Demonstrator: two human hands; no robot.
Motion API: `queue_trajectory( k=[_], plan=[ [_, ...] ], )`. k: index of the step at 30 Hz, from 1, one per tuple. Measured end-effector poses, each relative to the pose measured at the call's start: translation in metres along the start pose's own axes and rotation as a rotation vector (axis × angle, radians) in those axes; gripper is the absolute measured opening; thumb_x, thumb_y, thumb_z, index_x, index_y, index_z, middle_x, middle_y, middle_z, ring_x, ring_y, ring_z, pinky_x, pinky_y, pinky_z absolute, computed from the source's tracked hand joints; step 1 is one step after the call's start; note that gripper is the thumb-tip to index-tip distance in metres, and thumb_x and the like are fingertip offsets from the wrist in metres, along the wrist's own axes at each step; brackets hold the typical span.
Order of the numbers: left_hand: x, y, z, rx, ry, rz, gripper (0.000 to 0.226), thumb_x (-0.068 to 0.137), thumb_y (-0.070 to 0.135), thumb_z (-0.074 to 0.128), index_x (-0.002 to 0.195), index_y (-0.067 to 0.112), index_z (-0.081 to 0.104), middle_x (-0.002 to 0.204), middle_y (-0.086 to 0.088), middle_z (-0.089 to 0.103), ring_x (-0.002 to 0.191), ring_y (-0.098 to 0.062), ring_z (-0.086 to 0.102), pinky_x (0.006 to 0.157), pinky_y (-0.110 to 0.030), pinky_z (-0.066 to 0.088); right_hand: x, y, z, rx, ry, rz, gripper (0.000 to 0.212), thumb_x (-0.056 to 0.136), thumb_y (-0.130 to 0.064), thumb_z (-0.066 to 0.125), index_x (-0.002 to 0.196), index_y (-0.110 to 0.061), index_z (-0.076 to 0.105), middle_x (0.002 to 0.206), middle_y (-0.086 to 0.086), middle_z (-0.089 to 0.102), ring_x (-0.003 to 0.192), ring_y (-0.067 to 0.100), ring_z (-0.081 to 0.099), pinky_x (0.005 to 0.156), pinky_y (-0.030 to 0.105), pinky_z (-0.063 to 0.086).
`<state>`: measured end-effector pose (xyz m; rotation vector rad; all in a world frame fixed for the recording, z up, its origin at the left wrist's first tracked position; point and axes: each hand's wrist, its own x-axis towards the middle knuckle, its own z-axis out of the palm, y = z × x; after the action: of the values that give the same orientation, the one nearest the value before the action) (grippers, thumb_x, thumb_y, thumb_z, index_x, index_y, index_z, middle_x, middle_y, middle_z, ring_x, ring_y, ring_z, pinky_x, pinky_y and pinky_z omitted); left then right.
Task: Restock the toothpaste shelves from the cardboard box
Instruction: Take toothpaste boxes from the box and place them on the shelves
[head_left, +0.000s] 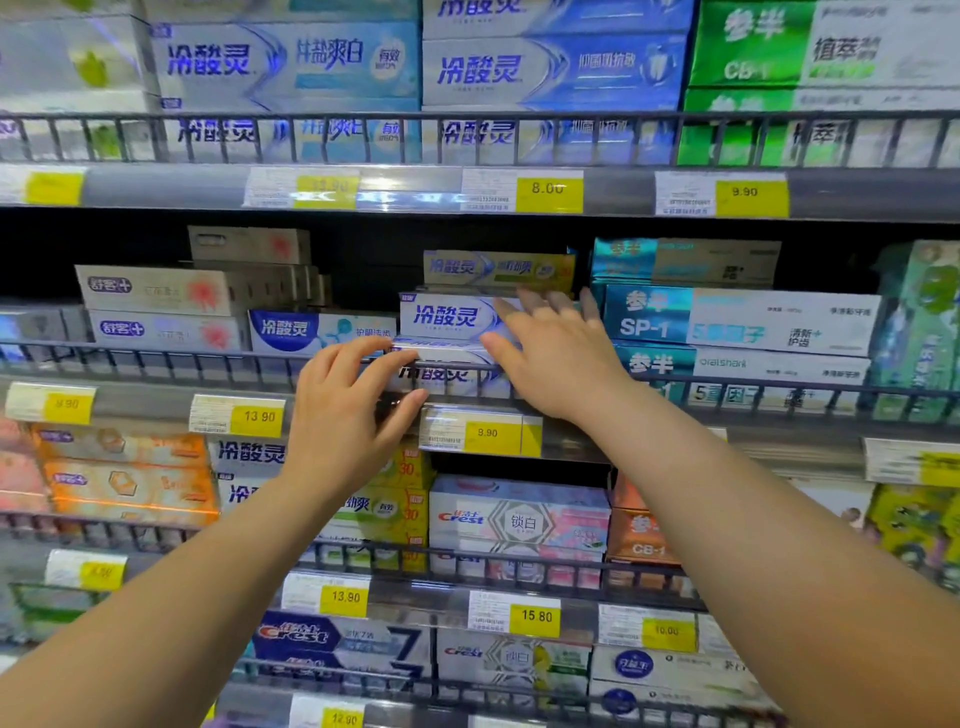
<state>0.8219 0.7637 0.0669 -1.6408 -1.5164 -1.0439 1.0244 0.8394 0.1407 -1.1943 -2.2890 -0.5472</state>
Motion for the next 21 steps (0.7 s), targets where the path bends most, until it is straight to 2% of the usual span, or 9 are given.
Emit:
queue_trajectory(
  k=[7, 12, 14, 16, 18, 21],
  plan=[
    [0.002, -0.003, 0.000, -0.017, -0.051, -0.004, 0.049, 0.089, 0.052, 0.046, 0.128, 0.023, 0.056, 0.129, -0.002, 0.052, 0.117, -0.024, 0.043, 0.099, -0.043, 0.037, 0.010, 0.007, 0.001, 0.028, -0.102, 0.023, 0.054, 0.098, -0.052, 0.018, 0.148, -0.032, 0.024, 0.158, 0.000, 0.015, 0.144, 0.028, 0.011, 0.115, 0.052, -0.004],
    [-0.007, 0.005, -0.011, -0.011, -0.047, 0.010, 0.052, 0.089, 0.051, 0.046, 0.129, 0.020, 0.056, 0.134, -0.003, 0.052, 0.121, -0.024, 0.041, 0.103, -0.040, 0.033, -0.009, 0.001, 0.000, 0.132, 0.153, -0.051, 0.048, 0.097, -0.043, 0.033, 0.137, -0.019, 0.047, 0.150, 0.007, 0.034, 0.140, 0.025, 0.023, 0.116, 0.045, 0.005],
    [-0.017, 0.007, -0.021, 0.007, -0.044, 0.004, 0.051, 0.089, 0.049, 0.049, 0.129, 0.019, 0.057, 0.135, -0.003, 0.053, 0.120, -0.024, 0.042, 0.103, -0.038, 0.033, -0.027, -0.009, 0.000, 0.258, 0.272, -0.104, 0.043, 0.093, -0.037, 0.040, 0.124, -0.013, 0.058, 0.136, 0.011, 0.050, 0.132, 0.028, 0.037, 0.114, 0.043, 0.016],
    [-0.035, 0.009, -0.032, 0.023, -0.042, -0.030, 0.048, 0.089, 0.048, 0.051, 0.127, 0.019, 0.058, 0.133, -0.003, 0.054, 0.118, -0.024, 0.045, 0.100, -0.035, 0.033, -0.048, -0.024, 0.003, 0.382, 0.363, -0.166, 0.035, 0.088, -0.029, 0.047, 0.111, -0.009, 0.065, 0.117, 0.010, 0.062, 0.116, 0.029, 0.050, 0.106, 0.040, 0.029],
    [-0.060, 0.010, -0.045, 0.037, -0.056, -0.100, 0.046, 0.089, 0.047, 0.052, 0.124, 0.018, 0.060, 0.128, -0.004, 0.056, 0.115, -0.025, 0.048, 0.097, -0.034, 0.035, -0.069, -0.043, 0.011, 0.483, 0.378, -0.241, 0.027, 0.086, -0.022, 0.052, 0.104, -0.008, 0.067, 0.104, 0.008, 0.065, 0.103, 0.026, 0.055, 0.097, 0.035, 0.035],
    [-0.114, 0.007, -0.070, 0.041, -0.092, -0.239, 0.043, 0.087, 0.044, 0.054, 0.118, 0.016, 0.062, 0.120, -0.006, 0.060, 0.109, -0.026, 0.053, 0.094, -0.035, 0.038, -0.097, -0.081, 0.034, 0.617, 0.306, -0.353, 0.024, 0.083, -0.017, 0.055, 0.100, -0.007, 0.068, 0.097, 0.007, 0.067, 0.095, 0.027, 0.058, 0.089, 0.034, 0.039]
  ],
)
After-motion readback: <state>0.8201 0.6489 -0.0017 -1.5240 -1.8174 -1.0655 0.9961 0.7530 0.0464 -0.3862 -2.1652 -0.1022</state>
